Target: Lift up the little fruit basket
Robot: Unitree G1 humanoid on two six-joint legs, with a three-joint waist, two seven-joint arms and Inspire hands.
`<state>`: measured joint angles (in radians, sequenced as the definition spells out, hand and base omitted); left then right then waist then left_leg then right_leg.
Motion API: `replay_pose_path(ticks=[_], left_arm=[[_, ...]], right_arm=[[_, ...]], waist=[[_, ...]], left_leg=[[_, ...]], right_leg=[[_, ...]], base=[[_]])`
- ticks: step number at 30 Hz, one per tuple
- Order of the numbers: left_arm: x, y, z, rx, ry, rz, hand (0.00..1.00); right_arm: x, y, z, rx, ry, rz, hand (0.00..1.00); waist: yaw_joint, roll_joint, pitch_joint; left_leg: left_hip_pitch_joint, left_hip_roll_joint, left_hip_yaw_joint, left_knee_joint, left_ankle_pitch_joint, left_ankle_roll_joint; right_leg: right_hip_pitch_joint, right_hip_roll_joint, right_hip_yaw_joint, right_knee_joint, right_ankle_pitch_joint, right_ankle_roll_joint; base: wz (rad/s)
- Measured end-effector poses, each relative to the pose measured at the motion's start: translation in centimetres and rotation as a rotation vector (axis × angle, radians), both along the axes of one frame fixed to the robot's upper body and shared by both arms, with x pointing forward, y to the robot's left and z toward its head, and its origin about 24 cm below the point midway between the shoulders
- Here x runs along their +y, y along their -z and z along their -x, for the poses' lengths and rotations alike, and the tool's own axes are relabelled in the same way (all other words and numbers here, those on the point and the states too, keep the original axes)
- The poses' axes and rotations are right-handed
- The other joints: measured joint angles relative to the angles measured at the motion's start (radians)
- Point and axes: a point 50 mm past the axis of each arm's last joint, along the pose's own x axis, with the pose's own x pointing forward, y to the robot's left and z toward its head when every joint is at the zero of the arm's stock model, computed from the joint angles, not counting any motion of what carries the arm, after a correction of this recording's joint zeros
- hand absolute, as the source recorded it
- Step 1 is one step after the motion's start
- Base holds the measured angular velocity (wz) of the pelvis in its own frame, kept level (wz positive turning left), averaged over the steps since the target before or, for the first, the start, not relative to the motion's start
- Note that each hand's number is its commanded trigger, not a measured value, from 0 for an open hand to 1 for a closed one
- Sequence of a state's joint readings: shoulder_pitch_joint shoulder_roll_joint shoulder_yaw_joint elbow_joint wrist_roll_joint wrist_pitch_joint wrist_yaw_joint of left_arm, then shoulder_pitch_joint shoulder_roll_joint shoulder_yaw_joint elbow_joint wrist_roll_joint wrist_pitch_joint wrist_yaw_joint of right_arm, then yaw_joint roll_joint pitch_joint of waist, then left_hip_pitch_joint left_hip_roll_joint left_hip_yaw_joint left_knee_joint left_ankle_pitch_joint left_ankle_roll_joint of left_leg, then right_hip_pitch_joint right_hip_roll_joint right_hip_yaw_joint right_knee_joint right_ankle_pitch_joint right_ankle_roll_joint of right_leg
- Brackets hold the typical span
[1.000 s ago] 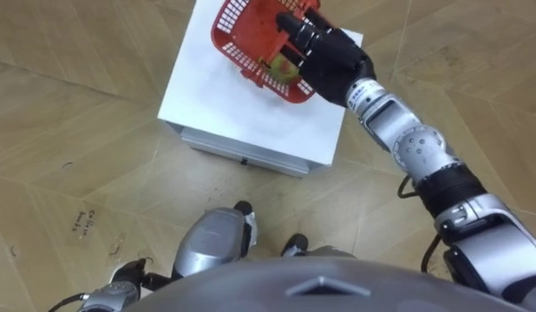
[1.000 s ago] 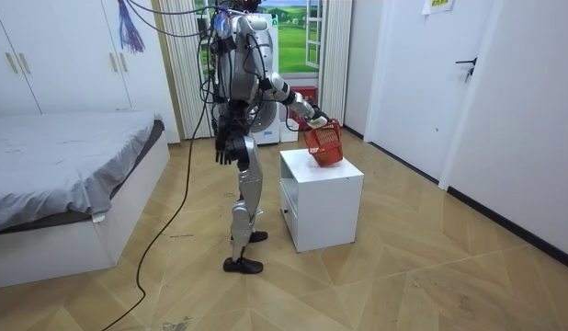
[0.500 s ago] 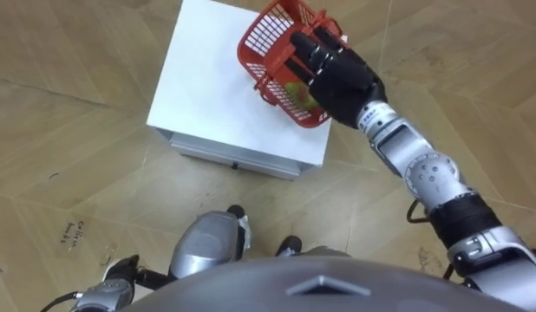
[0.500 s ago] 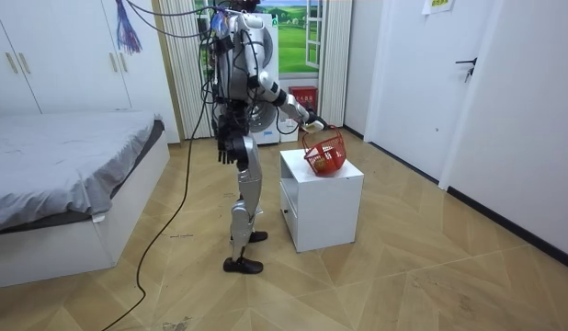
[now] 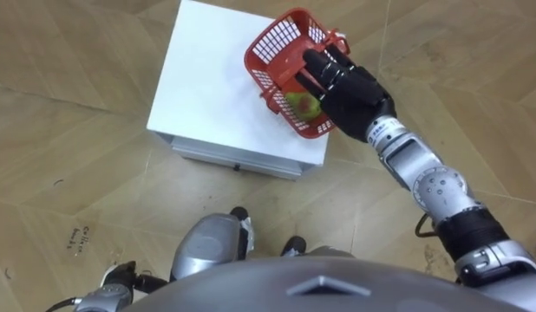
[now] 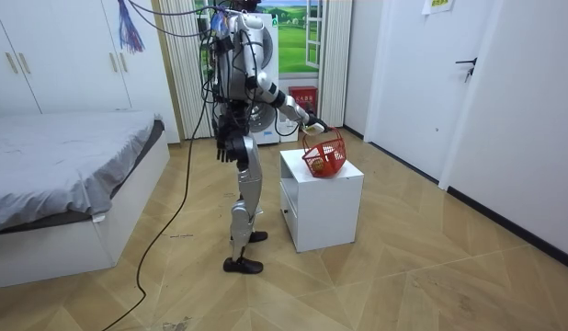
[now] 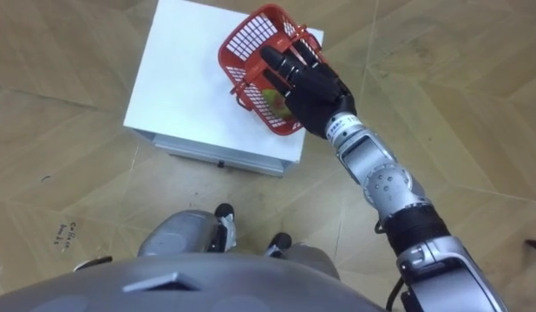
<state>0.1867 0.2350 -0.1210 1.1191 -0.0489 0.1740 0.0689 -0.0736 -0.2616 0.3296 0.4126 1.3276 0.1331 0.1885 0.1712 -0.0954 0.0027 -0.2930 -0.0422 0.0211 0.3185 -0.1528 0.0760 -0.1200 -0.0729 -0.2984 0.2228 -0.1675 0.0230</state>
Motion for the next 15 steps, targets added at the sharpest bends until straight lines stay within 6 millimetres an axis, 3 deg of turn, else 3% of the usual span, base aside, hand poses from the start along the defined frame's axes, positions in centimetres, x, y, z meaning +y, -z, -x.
replay_pose_path(ticks=[15], left_arm=[[0.03,-0.01,0.01,0.001,-0.002,-0.017,0.0]], right_arm=[[0.17,0.07,0.05,0.003,-0.002,-0.012,0.0]], waist=[[0.002,-0.012,0.0052]], left_leg=[[0.005,0.0,0.001,-0.014,0.0,0.0]], right_leg=[[-0.003,-0.001,-0.004,-0.003,0.0,0.0]], base=[[0.0]])
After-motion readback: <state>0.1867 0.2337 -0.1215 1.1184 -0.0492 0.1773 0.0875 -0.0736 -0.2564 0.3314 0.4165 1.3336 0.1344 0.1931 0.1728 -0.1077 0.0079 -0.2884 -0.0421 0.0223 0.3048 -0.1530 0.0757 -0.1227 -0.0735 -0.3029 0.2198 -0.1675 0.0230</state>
